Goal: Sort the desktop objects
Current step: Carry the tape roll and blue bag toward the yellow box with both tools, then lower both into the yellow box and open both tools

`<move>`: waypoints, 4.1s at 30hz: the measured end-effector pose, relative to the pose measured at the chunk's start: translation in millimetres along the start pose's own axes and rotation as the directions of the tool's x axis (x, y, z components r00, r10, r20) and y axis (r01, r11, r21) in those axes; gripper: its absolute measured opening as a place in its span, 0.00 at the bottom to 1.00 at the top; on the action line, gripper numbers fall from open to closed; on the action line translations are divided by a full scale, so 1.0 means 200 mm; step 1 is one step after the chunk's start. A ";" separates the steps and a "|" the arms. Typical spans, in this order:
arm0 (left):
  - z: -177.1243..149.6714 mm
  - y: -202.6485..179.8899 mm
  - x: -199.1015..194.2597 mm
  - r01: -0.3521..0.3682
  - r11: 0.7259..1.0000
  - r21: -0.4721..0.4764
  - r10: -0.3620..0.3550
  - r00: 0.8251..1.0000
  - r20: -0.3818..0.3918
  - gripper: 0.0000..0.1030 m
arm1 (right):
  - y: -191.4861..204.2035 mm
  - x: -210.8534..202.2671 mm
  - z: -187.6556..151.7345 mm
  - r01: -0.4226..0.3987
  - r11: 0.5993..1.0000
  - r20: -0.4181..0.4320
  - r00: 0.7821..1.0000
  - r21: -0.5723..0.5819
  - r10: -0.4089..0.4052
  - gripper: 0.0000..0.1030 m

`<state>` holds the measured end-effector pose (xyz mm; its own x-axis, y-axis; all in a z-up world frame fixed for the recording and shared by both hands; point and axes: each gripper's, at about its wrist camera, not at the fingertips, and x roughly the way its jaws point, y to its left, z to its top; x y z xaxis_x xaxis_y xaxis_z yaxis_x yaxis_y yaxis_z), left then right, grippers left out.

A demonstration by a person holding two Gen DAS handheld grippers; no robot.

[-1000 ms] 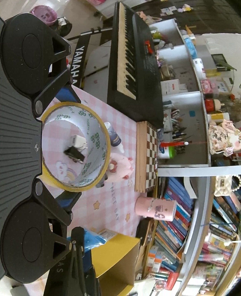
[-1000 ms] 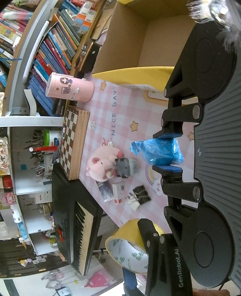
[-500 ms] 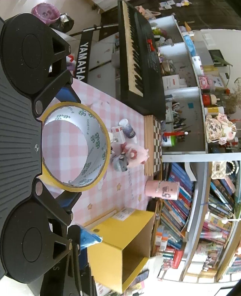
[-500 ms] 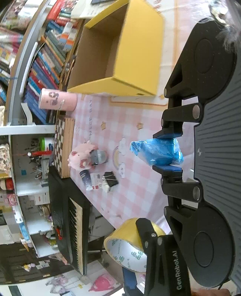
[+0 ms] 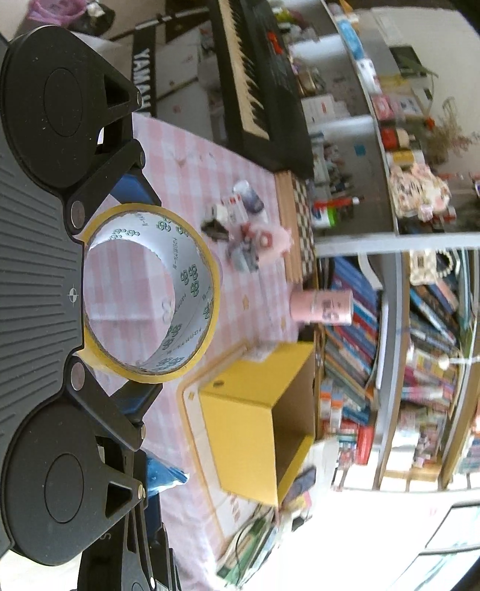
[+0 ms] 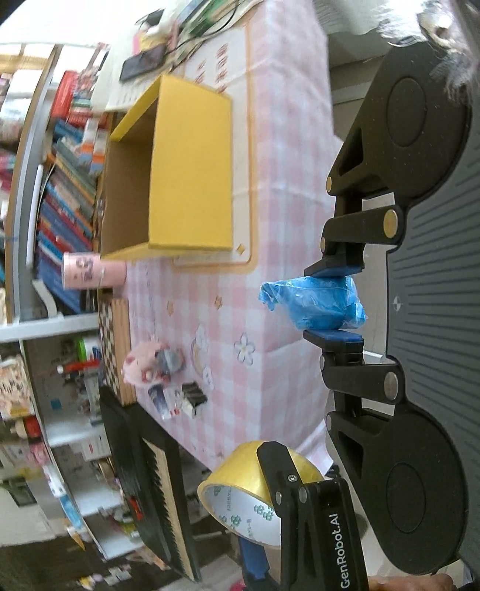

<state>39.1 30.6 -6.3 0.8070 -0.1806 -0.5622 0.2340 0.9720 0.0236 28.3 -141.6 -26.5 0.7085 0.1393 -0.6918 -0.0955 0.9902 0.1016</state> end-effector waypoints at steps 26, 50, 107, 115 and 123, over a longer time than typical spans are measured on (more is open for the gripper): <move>0.03 -0.23 0.05 0.185 0.973 0.140 -0.181 0.983 -0.037 0.93 | -0.17 -0.13 -0.09 0.120 0.985 0.000 0.993 0.128 -0.121 0.25; 0.08 -0.39 0.13 0.245 0.951 0.189 -0.238 0.970 -0.057 0.93 | -0.36 -0.11 -0.10 0.156 0.966 -0.048 0.988 0.208 -0.149 0.25; 0.91 -0.90 0.87 -0.029 0.998 0.062 0.025 0.997 0.068 0.93 | -1.26 0.47 0.99 -0.130 0.983 0.147 0.978 -0.132 0.149 0.25; 0.99 -0.89 1.27 -0.017 0.998 0.063 0.024 0.993 -0.116 0.93 | -1.24 0.82 1.16 -0.086 0.903 0.045 0.992 -0.420 0.115 0.25; 1.03 -0.93 1.57 -0.025 0.991 0.133 0.062 0.959 -0.278 0.93 | -1.15 1.16 1.20 -0.166 0.649 -0.181 0.982 -0.742 0.044 0.25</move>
<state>361.4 -237.7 -16.5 0.6372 -0.0712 -0.7674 0.2835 0.9476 0.1475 381.9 -338.9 -38.4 0.5651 0.1819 -0.8047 -0.6988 0.6240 -0.3497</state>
